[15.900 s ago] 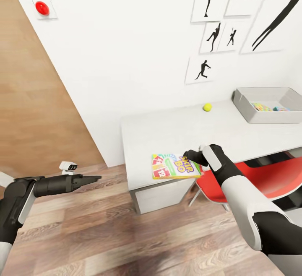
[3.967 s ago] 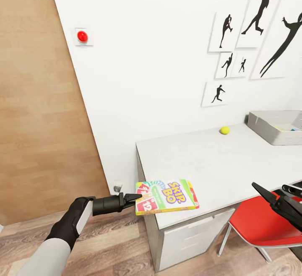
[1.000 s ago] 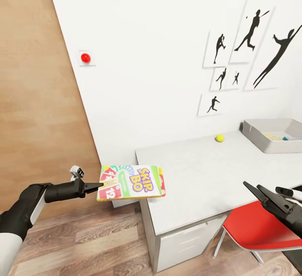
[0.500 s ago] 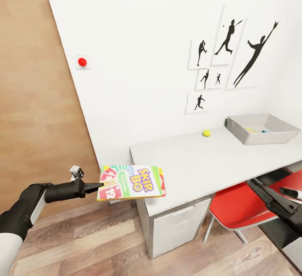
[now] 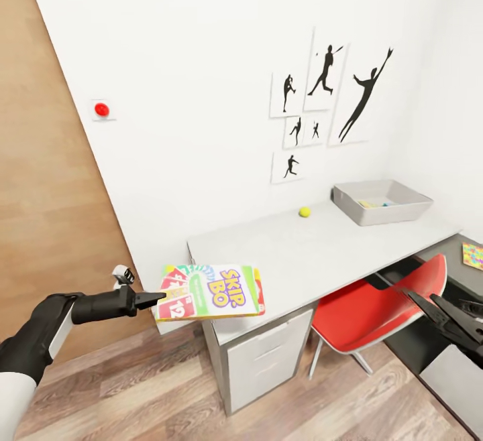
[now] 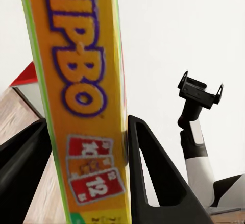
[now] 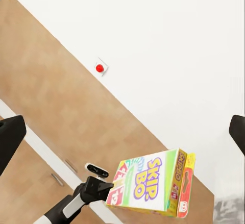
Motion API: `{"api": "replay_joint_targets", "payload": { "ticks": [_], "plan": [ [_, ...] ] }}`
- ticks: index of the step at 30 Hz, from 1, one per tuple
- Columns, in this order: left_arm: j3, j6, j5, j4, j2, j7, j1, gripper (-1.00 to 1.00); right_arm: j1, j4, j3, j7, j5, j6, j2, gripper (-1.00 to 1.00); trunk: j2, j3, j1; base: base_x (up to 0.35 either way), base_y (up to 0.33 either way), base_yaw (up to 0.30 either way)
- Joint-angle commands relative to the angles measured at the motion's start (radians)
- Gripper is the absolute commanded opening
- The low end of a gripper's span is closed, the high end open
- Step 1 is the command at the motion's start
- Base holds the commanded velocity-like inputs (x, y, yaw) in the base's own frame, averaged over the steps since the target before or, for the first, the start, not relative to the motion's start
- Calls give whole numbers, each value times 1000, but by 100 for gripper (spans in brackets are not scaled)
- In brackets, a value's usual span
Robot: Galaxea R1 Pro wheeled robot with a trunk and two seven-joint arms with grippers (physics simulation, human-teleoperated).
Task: Put all the toys in the child's room - the three board games (two on the bed and one on the table), the two jigsaw puzzles on the table, and the tennis ball on the table - inside the toy box on the table in the child's room.
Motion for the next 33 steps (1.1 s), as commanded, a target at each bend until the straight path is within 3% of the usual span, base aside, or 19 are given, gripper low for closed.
{"api": "replay_joint_targets", "payload": {
  "ticks": [1, 22, 27, 33],
  "plan": [
    [0, 10, 2, -1, 0, -4, 0, -100, -1, 0, -4, 1, -3, 7, 0, 100, 6, 3, -4, 0, 0, -219],
    [0, 9, 1, -1, 0, -4, 0, -100, -1, 1, -14, 1, -1, 5, -1, 100, 153, 94, -84, 0, 0, -219],
    [0, 9, 1, -1, 0, -4, 0, -100, -1, 3, -46, 2, -2, 6, 0, 100, 188, 115, -103, 0, 0, -219],
    [0, 8, 1, -1, 0, -4, 0, -100, -1, 21, -57, 5, -3, 5, -1, 100, 230, 141, -126, 0, 0, -219]
  ]
}}
